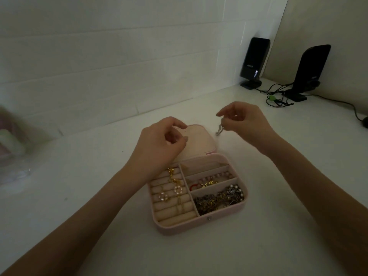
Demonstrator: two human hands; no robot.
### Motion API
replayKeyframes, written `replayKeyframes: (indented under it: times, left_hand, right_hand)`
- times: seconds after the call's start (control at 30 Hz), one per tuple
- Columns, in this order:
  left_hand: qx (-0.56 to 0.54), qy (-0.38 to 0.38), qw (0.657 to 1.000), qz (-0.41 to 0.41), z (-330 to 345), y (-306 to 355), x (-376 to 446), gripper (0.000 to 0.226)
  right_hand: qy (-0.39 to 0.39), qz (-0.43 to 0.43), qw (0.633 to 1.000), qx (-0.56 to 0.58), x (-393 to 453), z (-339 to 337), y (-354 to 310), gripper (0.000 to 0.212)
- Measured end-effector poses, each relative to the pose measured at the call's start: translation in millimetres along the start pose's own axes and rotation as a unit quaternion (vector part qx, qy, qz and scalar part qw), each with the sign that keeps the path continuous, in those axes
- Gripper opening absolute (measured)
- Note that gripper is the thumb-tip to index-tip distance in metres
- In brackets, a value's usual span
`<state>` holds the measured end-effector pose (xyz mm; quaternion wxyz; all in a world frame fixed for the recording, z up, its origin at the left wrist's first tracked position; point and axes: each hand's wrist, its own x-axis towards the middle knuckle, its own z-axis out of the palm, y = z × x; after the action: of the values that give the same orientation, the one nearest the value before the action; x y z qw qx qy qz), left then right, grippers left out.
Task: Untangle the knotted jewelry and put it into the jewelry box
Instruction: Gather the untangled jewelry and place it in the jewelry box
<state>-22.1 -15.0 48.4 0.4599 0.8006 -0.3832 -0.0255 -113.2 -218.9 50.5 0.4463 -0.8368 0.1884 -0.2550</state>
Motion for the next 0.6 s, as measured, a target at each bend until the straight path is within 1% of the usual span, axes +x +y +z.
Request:
replayKeyframes:
  times: [0.07, 0.1, 0.13, 0.2, 0.3, 0.37, 0.47, 0.53, 0.6]
  left_hand:
    - [-0.075, -0.031, 0.997, 0.0, 0.4, 4.8, 0.0, 0.03]
    - [-0.11, -0.058, 0.992, -0.006, 0.7, 8.6, -1.2, 0.036]
    - [-0.14, -0.088, 0.986, -0.016, 1.7, 12.6, -3.3, 0.039]
    - [-0.197, -0.133, 0.971, -0.037, 5.3, 19.5, -9.5, 0.037]
    - [-0.266, -0.158, 0.948, -0.073, 7.0, 25.0, -16.0, 0.028]
    - [-0.285, -0.174, 0.939, -0.083, 3.8, 27.2, -16.6, 0.022]
    - [-0.256, -0.18, 0.947, -0.073, 1.6, 27.8, -16.8, 0.013]
    - [-0.209, -0.174, 0.96, -0.066, 5.1, 26.1, -18.9, 0.011]
    - [-0.132, -0.177, 0.974, -0.043, 9.3, 23.6, -21.0, 0.01]
  right_hand:
    - [-0.054, -0.011, 0.989, 0.138, -15.2, -4.0, -26.5, 0.017]
    - [-0.077, -0.019, 0.98, 0.18, -23.8, -2.9, -36.5, 0.018]
    - [-0.092, -0.026, 0.974, 0.205, -31.5, -0.2, -43.3, 0.018]
    - [-0.102, -0.034, 0.967, 0.232, -41.9, 4.0, -48.5, 0.02]
    - [-0.092, -0.014, 0.962, 0.255, -47.9, 3.4, -44.1, 0.026]
    - [-0.087, 0.001, 0.965, 0.249, -51.1, -0.3, -38.5, 0.028]
    - [-0.095, 0.026, 0.981, 0.165, -58.5, -6.5, -30.8, 0.028]
    - [-0.111, 0.053, 0.987, 0.1, -64.3, -8.7, -26.2, 0.028]
    - [-0.12, 0.074, 0.988, 0.068, -69.7, -8.8, -22.9, 0.024]
